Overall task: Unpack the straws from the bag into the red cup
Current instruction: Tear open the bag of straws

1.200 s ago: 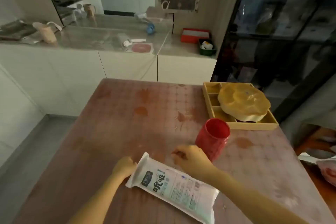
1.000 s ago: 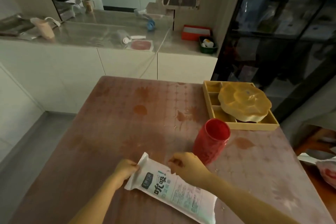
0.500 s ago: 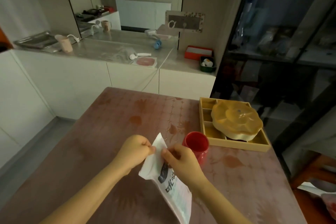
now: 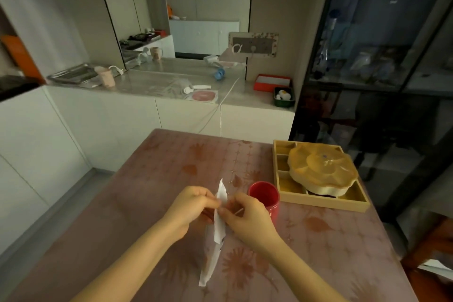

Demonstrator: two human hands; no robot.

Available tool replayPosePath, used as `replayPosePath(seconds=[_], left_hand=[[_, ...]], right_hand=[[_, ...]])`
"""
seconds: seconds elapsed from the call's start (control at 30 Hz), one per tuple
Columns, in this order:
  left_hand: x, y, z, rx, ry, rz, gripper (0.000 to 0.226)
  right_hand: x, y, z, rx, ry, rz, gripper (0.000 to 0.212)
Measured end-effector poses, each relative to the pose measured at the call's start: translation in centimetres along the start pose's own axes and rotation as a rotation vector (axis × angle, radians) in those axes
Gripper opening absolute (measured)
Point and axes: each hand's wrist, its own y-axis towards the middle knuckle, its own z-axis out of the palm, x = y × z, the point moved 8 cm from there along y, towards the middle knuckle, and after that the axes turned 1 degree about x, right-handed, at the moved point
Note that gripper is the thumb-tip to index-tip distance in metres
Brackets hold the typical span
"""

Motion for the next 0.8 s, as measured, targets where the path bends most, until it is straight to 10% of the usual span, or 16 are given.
replayPosePath(seconds=[0.2, 0.8], left_hand=[[0.3, 0.2, -1.0, 0.086, -0.103, 0.068, 0.031], [1.1, 0.5, -2.7, 0.009, 0.033, 0.254, 0.026]], right_hand=[[0.6, 0.8, 1.3, 0.074, 0.078, 0.1, 0.041], [0.6, 1.4, 3.2, 0.122, 0.289, 0.153, 0.023]])
